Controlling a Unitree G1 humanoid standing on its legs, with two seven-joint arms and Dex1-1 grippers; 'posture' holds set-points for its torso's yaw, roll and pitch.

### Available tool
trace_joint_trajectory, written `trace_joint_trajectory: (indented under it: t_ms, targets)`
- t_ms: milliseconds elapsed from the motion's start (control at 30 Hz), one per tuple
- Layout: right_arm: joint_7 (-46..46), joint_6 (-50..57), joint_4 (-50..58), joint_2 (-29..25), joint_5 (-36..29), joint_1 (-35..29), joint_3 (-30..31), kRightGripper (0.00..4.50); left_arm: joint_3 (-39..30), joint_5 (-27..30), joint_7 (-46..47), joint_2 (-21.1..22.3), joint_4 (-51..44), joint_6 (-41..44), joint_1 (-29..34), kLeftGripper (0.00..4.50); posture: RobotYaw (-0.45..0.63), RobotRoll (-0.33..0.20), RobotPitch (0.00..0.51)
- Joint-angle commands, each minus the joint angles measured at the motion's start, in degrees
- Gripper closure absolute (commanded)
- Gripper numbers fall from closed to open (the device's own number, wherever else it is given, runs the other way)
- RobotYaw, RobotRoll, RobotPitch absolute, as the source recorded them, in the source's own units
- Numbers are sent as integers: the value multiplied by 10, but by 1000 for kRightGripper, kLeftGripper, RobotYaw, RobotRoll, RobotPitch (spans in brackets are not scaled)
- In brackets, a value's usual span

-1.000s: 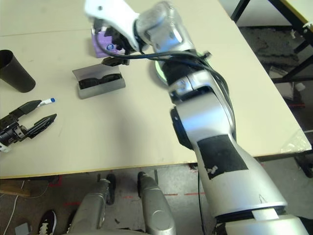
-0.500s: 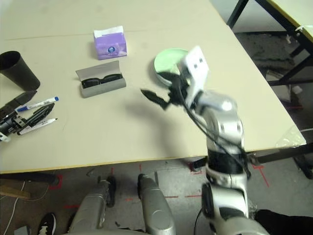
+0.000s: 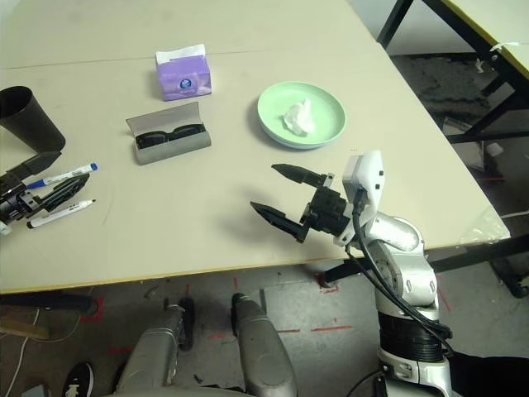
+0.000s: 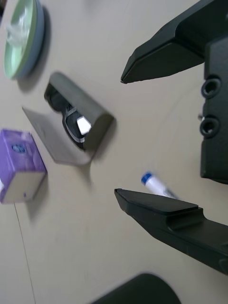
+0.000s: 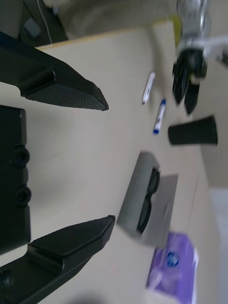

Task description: Organize and tidy the items on the table.

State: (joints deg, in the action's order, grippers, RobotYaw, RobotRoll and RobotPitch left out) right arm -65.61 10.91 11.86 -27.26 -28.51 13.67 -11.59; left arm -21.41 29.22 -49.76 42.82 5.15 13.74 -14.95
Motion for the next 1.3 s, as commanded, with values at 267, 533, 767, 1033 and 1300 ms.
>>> trace_joint_trajectory:
  t_ms: [267, 533, 767, 1033, 1300]
  targets:
    - [-82, -57, -33, -38, -30, -40, 23, 0, 62, -77, 66, -17, 73, 7, -85, 3396, -202, 0, 281]
    - [-69, -76, -45, -45, -30, -44, 19, 0, 119, -138, 98, -70, 153, -41, -169, 4470, -235, 0, 281]
    - [-61, -82, -34, -53, -31, -54, 19, 0, 129, -174, 151, -114, 214, -78, -220, 4470, -259, 0, 281]
    - [-51, -87, -31, -60, -32, -55, 17, 0, 123, -192, 197, -129, 253, -100, -251, 4470, -273, 0, 281]
    - [-47, -86, -30, -70, -37, -49, 15, 0, 127, -199, 208, -131, 348, -132, -304, 4470, -281, 0, 276]
